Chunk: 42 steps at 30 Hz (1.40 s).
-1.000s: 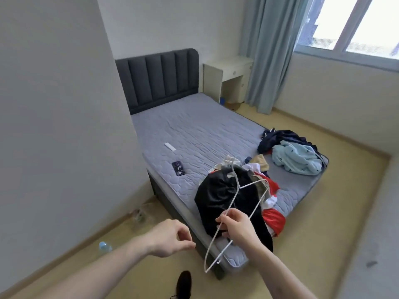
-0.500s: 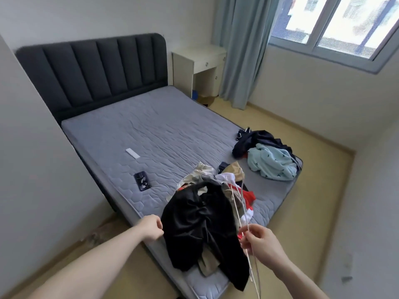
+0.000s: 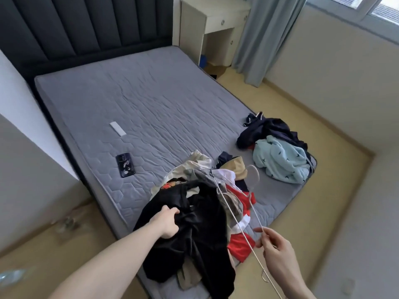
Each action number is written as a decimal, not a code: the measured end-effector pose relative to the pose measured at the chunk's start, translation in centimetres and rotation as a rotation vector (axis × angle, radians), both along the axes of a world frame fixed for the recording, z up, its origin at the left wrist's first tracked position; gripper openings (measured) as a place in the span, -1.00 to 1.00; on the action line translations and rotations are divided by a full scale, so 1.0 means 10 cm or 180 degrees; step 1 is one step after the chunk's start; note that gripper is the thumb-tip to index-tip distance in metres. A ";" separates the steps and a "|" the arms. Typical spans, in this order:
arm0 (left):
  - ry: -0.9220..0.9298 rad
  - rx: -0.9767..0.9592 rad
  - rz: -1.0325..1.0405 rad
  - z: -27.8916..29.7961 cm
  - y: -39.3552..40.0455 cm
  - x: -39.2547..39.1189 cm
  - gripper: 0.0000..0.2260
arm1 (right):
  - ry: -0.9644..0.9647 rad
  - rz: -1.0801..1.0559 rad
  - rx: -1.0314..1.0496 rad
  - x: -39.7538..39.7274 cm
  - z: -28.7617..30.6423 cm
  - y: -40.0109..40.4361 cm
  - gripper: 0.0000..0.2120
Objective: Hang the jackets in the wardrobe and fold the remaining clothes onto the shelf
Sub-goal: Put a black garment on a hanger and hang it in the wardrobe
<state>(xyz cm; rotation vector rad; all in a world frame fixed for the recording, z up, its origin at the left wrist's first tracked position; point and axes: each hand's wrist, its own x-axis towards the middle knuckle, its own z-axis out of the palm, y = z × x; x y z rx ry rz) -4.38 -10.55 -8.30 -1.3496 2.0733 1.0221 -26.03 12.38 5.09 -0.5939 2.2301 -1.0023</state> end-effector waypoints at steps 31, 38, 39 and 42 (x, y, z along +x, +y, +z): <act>0.1390 -0.1623 0.2366 1.14 1.27 -0.14 -0.85 | -0.0778 0.2324 -0.0282 -1.05 -0.09 -0.65 -0.81; 0.2067 -0.1839 0.2709 2.62 2.06 0.49 -0.87 | -0.0482 0.3177 -0.0683 -0.02 0.60 -0.77 -0.66; 0.2101 -0.1883 0.2659 2.79 2.15 0.57 -0.86 | -0.0547 0.3200 -0.0698 0.16 0.67 -0.76 -0.63; 0.2233 -0.1978 0.2480 3.28 2.41 0.85 -0.85 | -0.0706 0.3145 -0.0568 0.74 0.89 -0.74 -0.57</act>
